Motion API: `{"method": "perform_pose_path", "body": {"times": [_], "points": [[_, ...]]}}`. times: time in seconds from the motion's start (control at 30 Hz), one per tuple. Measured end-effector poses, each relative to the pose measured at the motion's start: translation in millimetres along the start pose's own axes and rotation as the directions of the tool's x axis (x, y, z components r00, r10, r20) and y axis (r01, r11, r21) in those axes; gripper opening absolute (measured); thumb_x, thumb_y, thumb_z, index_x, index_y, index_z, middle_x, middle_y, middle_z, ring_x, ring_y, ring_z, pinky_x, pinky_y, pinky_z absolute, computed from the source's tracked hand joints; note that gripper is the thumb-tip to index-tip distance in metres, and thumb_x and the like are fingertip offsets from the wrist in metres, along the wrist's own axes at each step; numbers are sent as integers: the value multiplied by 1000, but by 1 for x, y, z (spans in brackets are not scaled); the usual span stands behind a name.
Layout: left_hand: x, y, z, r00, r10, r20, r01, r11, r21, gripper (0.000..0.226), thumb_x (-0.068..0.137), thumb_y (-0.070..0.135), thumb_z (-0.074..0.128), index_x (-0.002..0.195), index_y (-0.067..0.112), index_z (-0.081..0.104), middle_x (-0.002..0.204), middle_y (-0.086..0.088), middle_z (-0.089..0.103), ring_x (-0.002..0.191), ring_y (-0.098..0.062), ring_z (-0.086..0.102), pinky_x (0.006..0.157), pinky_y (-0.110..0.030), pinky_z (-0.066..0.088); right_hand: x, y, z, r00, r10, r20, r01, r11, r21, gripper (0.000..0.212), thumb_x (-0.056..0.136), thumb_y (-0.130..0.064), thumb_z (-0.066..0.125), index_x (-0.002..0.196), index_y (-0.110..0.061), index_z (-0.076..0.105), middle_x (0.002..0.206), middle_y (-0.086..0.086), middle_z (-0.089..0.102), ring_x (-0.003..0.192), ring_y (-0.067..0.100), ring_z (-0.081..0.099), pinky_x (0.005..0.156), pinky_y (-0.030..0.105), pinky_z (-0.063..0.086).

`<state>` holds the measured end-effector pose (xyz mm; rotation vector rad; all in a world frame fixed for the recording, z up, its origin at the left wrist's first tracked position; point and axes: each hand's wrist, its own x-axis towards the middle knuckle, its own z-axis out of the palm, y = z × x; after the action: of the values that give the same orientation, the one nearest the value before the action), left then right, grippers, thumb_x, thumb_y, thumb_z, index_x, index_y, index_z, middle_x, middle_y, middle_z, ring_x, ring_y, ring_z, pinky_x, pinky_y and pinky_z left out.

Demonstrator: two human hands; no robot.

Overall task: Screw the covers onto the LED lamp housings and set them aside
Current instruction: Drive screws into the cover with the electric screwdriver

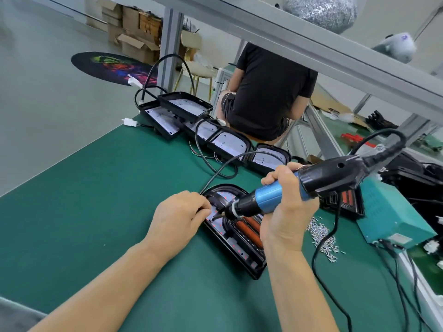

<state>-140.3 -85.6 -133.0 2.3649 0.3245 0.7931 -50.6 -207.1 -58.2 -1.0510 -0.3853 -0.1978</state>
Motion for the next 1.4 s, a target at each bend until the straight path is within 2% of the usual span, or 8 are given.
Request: {"method": "perform_pose_path", "body": {"times": [0.3, 0.73, 0.87, 0.93, 1.0, 1.2, 1.3, 1.4], "points": [[-1, 0, 0, 1000, 1, -6, -1, 1000, -2, 8, 87, 14, 65, 81, 17, 69, 76, 9, 63, 77, -16, 54, 69, -30, 42, -2, -3, 1, 999, 12, 52, -9, 998, -65, 25, 75, -8, 61, 59, -27, 63, 60, -2, 56, 69, 27, 51, 76, 39, 44], [-2, 0, -1, 1000, -2, -21, 2, 1000, -1, 9, 85, 12, 69, 79, 19, 69, 65, 29, 42, 76, -4, 42, 63, -19, 35, -7, -13, -4, 998, 10, 67, -11, 1000, 9, 18, 76, -6, 61, 69, -22, 59, 67, -4, 56, 66, 13, 54, 73, 21, 47], [-3, -1, -1, 1000, -11, -11, 11, 1000, -11, 14, 82, 9, 72, 78, 22, 68, 63, 28, 50, 73, 5, 41, 64, -12, 32, -4, -33, -24, 997, 76, -2, -73, 973, 220, 13, 73, -15, 65, 75, -28, 62, 76, -6, 65, 72, 12, 60, 80, 27, 46], [-3, -1, -2, 1000, -26, 9, 26, 999, -28, 17, 82, 9, 72, 78, 26, 67, 82, 39, 53, 75, 13, 43, 62, -15, 33, -1, -48, -44, 995, 77, -63, -58, 966, 253, 12, 75, -19, 61, 83, -26, 57, 80, -4, 68, 73, 13, 62, 80, 27, 48], [-2, -1, -3, 999, -38, 26, 38, 999, -25, 24, 82, 10, 72, 78, 32, 64, 90, 41, 50, 76, 13, 46, 62, -18, 34, 1, -63, -67, 991, 41, -128, -11, 974, 228, 11, 77, -20, 58, 85, -26, 54, 73, -4, 64, 67, 14, 59, 74, 26, 48], [20, 40, -2, 999, 44, -12, -45, 993, -112, 27, 80, 6, 71, 74, 31, 62, 91, 22, 60, 78, -5, 52, 68, -22, 39, 3, -91, -134, 915, -84, -394, 142, 983, 120, 14, 79, -13, 58, 80, -26, 55, 56, -8, 48, 52, 8, 48, 59, 20, 45], [39, 88, 18, 984, 162, 72, -146, 972, -184, 18, 82, 11, 70, 75, 27, 65, 77, 13, 62, 75, -8, 53, 73, -29, 42, 6, -87, -157, 866, -108, -489, 132, 991, 15, 30, 85, 7, 58, 93, -22, 57, 64, -7, 54, 58, 9, 53, 62, 20, 47], [58, 133, 52, 936, 267, 229, -223, 954, -198, 9, 83, 18, 69, 77, 24, 67, 75, 11, 60, 75, -9, 51, 74, -31, 42, 8, -80, -173, 863, -79, -500, 93, 996, 4, 30, 82, 8, 61, 94, -19, 61, 69, -4, 56, 63, 12, 56, 63, 21, 48]]}}
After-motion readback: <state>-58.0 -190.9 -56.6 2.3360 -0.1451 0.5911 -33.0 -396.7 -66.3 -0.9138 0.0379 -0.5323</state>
